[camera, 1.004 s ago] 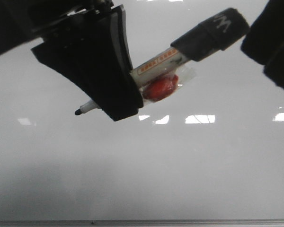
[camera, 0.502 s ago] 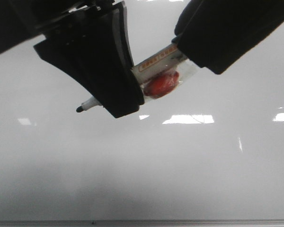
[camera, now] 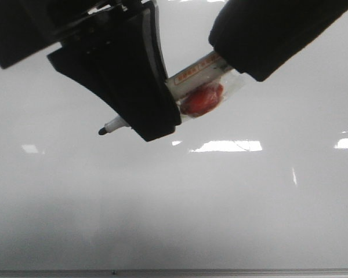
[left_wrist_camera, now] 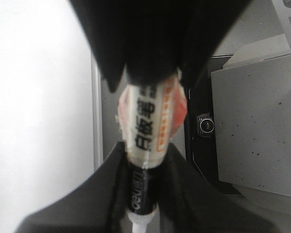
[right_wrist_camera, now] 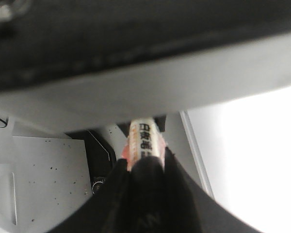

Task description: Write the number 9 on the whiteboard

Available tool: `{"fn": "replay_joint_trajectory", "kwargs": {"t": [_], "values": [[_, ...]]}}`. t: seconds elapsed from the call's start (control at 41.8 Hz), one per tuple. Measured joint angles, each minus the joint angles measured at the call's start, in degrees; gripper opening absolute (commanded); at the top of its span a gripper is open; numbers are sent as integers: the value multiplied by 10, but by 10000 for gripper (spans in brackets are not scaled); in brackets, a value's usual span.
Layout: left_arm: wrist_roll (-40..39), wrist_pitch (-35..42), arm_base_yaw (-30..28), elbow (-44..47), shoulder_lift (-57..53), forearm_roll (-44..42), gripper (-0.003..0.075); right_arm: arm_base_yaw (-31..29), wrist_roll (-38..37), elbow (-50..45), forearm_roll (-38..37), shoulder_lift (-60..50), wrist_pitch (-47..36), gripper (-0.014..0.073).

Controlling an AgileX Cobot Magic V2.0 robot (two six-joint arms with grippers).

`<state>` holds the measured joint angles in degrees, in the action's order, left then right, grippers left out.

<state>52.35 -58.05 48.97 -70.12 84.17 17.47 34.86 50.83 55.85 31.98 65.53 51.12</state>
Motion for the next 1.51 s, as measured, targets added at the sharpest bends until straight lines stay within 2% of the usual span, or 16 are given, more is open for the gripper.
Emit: {"fn": "replay_joint_trajectory", "kwargs": {"t": [0.096, 0.167, 0.263, 0.335, 0.502, 0.646, 0.813, 0.98, 1.124, 1.506], "values": [[0, 0, 0, 0, 0, 0, 134, 0, 0, 0, 0, 0, 0, -30], [0, 0, 0, 0, 0, 0, 258, 0, 0, 0, 0, 0, 0, -68], [0, 5, 0, 0, 0, -1, 411, 0, 0, 0, 0, 0, 6, -68], [0, 11, 0, 0, 0, -4, 460, 0, 0, 0, 0, 0, 9, -68], [-39, 14, 0, 0, -17, -36, 463, 0, -21, 0, -43, -1, 25, -68], [-92, 13, -14, 0, -66, -62, 463, -15, -94, 0, -124, -28, 46, -68], [-150, 11, -71, 16, -131, -64, 463, -72, -201, -4, -186, -86, 60, -68], [-223, 20, -150, 63, -183, -66, 462, -151, -266, -63, -164, -161, -12, -68], [-253, 50, -204, 100, -224, -64, 462, -165, -278, -136, -111, -221, -89, -68], [-257, 58, -213, 109, -231, -54, 462, -165, -279, -174, -102, -231, -147, -68]]}}
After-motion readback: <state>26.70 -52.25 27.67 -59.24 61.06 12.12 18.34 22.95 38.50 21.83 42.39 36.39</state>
